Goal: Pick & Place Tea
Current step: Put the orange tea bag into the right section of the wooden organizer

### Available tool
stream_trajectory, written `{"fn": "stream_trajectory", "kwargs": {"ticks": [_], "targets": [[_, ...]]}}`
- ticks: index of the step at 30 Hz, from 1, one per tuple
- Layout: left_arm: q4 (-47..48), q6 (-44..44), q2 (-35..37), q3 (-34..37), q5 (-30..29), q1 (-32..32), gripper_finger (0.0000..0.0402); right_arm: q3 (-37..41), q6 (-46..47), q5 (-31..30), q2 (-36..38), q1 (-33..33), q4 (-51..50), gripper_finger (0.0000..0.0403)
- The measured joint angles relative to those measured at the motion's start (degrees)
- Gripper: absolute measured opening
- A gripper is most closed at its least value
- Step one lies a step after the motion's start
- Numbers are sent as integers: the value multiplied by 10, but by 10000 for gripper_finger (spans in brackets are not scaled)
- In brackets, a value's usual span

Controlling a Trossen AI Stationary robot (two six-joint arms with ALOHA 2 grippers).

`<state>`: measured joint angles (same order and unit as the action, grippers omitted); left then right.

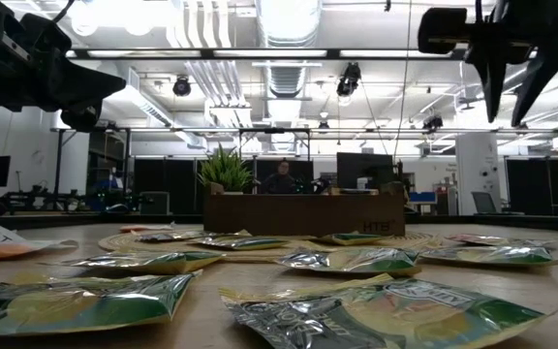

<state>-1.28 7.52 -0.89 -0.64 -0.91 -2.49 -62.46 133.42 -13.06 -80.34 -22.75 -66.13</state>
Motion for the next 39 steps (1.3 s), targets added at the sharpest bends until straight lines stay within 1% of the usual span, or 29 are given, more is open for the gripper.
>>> {"fn": "stream_trajectory", "kwargs": {"ticks": [9,19,24,27,31,39], "targets": [[0,0,0,0,0,0,0,0,-38,0,-4,0,-44,63],[0,0,0,0,0,0,0,17,-27,3,-14,0,-43,59],[0,0,0,0,0,0,0,22,-48,48,-32,-7,-37,59],[0,0,0,0,0,0,0,23,-37,66,-41,-14,-33,59],[0,0,0,0,0,0,0,26,2,73,-53,-19,-8,59],[0,0,0,0,0,0,0,35,16,52,-72,-22,87,59]]}}
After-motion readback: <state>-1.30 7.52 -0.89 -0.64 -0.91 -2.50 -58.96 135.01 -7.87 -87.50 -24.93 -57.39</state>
